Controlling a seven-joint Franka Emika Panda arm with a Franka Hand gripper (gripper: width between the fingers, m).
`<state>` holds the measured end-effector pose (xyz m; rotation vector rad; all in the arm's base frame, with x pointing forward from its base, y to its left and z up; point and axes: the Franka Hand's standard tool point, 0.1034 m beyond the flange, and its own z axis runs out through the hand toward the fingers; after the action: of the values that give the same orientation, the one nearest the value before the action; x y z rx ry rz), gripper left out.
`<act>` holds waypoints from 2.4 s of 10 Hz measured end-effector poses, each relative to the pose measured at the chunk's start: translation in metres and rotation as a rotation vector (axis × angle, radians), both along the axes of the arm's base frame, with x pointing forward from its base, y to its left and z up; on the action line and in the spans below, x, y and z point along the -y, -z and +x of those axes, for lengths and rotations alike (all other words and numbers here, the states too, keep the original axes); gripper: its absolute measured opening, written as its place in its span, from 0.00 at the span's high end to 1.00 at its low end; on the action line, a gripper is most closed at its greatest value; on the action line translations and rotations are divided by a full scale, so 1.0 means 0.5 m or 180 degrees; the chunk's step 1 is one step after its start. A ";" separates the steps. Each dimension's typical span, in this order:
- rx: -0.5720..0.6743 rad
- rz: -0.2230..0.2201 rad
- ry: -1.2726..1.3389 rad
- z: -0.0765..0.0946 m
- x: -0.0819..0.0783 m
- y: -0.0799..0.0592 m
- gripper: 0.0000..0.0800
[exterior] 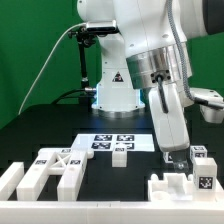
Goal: Assemble chair
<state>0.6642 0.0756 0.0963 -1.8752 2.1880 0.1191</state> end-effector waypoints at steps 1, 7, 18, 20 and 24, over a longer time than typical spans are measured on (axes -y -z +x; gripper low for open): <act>-0.0001 0.0000 0.0000 0.000 0.000 0.000 0.19; 0.0013 -0.0146 -0.0850 -0.089 0.060 0.010 0.19; 0.0344 -0.0515 -0.3551 -0.199 0.092 0.027 0.19; 0.0405 -0.0524 -0.3907 -0.201 0.099 0.031 0.19; 0.0465 -0.0501 -0.5314 -0.252 0.133 0.058 0.19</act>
Offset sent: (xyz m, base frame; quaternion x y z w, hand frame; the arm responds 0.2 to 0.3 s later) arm -0.0335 -0.0234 -0.0022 -0.0116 0.0044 -0.1042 0.9945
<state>0.5383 0.0089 0.0674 -3.0218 0.0570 0.0851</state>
